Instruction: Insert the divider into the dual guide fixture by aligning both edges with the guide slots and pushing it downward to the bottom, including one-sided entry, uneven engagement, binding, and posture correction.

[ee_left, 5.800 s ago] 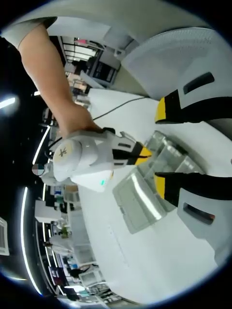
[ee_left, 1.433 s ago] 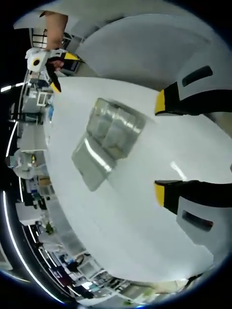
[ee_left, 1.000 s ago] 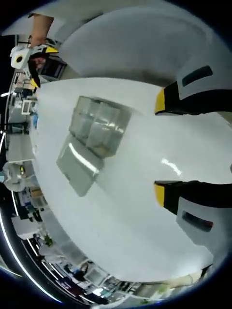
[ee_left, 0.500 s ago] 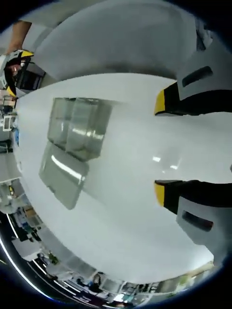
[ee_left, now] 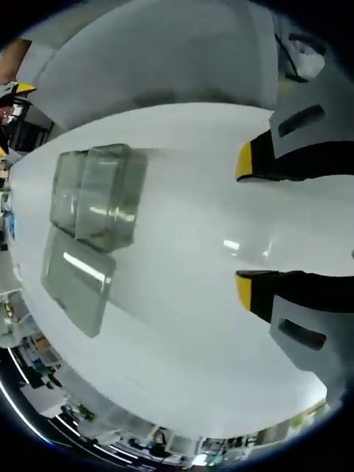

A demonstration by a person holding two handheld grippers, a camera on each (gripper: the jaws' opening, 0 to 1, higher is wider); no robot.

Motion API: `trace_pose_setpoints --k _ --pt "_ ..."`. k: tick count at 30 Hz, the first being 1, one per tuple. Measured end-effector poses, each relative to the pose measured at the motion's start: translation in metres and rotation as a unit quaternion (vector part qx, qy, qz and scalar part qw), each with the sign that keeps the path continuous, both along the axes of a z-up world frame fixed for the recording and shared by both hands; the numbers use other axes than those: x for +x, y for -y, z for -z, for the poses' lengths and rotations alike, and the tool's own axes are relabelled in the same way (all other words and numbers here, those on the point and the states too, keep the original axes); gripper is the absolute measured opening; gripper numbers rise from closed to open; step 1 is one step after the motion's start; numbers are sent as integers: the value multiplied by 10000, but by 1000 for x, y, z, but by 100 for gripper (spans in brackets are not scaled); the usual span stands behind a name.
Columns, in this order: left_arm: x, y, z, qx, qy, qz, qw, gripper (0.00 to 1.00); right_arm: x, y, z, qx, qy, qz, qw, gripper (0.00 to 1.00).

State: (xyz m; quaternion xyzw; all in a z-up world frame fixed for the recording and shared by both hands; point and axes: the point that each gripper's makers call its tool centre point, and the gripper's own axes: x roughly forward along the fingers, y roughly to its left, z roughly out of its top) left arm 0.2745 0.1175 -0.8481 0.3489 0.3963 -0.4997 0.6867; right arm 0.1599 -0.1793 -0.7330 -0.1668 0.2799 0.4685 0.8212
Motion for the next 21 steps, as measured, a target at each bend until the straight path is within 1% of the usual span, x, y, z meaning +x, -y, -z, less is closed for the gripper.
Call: trace_pose_setpoints --k 6,10,15,21 --pt "5 -3 3 53 -52 83 9999 44 1 -1 1 -14 -35 -17 10000 75" --pt "3 -4 7 155 -126 256 9995 41 0 -2 2 -40 -68 -32 10000 75" --pt "6 -5 11 194 -172 273 9993 41 0 -2 3 -55 -89 -32 9999 75" --pt "6 -7 19 298 -248 404 9984 41 1 -1 4 -55 -116 -9 9999 74"
